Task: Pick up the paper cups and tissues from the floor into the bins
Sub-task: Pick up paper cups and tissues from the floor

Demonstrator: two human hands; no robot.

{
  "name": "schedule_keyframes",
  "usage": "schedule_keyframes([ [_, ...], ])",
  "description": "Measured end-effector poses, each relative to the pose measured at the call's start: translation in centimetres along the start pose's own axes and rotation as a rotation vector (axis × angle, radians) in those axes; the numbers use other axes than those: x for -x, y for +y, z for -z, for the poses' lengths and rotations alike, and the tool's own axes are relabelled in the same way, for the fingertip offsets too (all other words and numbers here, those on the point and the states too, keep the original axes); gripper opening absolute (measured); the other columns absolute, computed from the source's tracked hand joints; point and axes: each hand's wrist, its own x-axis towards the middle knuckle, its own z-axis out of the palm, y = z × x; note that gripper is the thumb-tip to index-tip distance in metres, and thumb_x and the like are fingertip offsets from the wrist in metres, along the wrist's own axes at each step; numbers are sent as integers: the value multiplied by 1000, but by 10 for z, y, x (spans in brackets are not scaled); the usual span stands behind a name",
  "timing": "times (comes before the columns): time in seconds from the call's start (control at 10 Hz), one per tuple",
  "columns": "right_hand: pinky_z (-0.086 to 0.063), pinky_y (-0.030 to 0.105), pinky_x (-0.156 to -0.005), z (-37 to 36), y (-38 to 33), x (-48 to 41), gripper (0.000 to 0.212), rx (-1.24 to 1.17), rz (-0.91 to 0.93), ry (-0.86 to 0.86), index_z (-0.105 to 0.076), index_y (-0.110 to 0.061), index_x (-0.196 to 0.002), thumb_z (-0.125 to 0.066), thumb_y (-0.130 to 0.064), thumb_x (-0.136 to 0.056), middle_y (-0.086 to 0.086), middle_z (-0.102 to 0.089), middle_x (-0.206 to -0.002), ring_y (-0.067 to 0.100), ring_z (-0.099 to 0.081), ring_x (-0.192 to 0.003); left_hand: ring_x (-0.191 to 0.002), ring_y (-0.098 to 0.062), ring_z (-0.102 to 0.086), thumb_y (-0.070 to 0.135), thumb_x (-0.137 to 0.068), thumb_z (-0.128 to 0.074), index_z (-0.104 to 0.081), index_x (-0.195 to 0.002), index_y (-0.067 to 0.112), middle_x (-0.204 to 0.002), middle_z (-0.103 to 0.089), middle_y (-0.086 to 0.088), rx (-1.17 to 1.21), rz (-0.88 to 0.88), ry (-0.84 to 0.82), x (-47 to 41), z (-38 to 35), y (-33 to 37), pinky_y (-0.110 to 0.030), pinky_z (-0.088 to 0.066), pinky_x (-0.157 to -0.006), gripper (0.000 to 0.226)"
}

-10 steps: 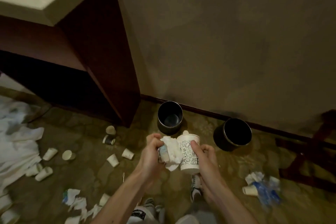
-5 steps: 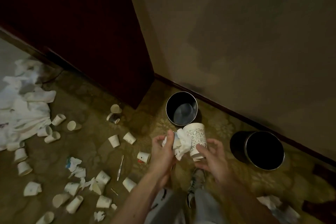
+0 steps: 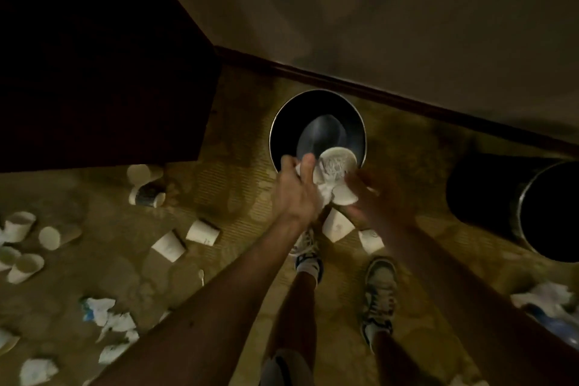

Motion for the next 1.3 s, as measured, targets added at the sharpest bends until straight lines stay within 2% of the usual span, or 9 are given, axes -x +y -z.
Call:
schedule_keyframes([
  [0.1, -57, 39, -77, -17, 4, -43, 12, -183, -154, 13, -59, -27, -91, -57, -38, -96, -2, -63, -99, 20, -63, -94, -107, -31, -51, 33, -105, -39, -38, -133, 11, -122, -45, -12, -244, -48, -114, -58, -18, -9, -36, -41, -80, 35],
  [0.2, -53, 26, -55, -25, 18, -81, 17, -280, -219, -6, -61, -41, -84, -57, -56, -90, -16, -64, -86, 11, -67, -81, -130, -35, -40, 48, -101, -23, -21, -151, 11, -145, -37, -17, -213, -12, -222, -95, -25, -13, -47, -37, -107, 63],
  [0.4, -48, 32, -75, -17, 38, -104, 46, -243, -260, -132, -54, -27, -130, -47, -56, -95, -6, -56, -114, 15, -55, -105, -136, -29, -43, 54, -103, -10, -36, -149, 20, -147, -47, -11, 26, 137, -299, -121, -31, -34, -49, -31, -115, 63],
  [0.5, -51, 26, -60, -13, 39, -90, 37, -224, -308, -115, -52, -26, -125, -50, -49, -96, -8, -58, -110, 10, -61, -89, -138, -29, -40, 53, -104, -13, -38, -149, 21, -150, -44, -10, -27, 112, -347, -113, -26, -33, -47, -29, -116, 62],
  [0.6, -53, 24, -51, -5, 37, -71, 23, -144, -300, -104, -58, -21, -114, -53, -37, -98, -12, -63, -96, 11, -66, -75, -120, -33, -56, 53, -104, -22, -55, -135, 14, -134, -57, -18, -63, 115, -305, -99, -13, -31, -45, -45, -103, 60],
  [0.7, -53, 27, -58, 3, 35, -40, 15, -52, -225, -174, -65, -14, -101, -57, -26, -97, -2, -69, -87, 13, -66, -70, -74, -19, -61, 44, -104, -35, -64, -89, 19, -87, -68, -8, -145, 6, -249, -69, 7, -28, -26, -44, -61, 41],
  [0.9, -50, 27, -58, 21, 38, 34, 12, 221, 7, -285, -66, -23, -82, -65, -14, -91, -3, -70, -73, 8, -68, -62, -45, -4, -49, 40, -100, -49, -51, -60, 31, -51, -52, 12, -332, -181, -159, 31, 38, -41, -24, -36, -46, 40],
  [1.2, -51, 51, -91, -24, 108, 131, 10, 548, -5, -566, -60, -23, -85, -68, -17, -90, 4, -65, -93, 30, -63, -98, -82, -27, -60, 37, -101, -45, -56, -98, 20, -83, -64, -4, -246, 45, -18, 195, 40, -168, -37, -47, -65, 20],
  [1.3, -53, 41, -81, -64, 129, 156, 7, 623, 35, -650, -65, -25, -89, -70, -22, -87, 4, -68, -94, 24, -64, -94, -78, -24, -64, 29, -100, -49, -54, -111, 21, -90, -67, -7, -78, 116, 107, 238, 45, -228, -42, -54, -69, 14],
])
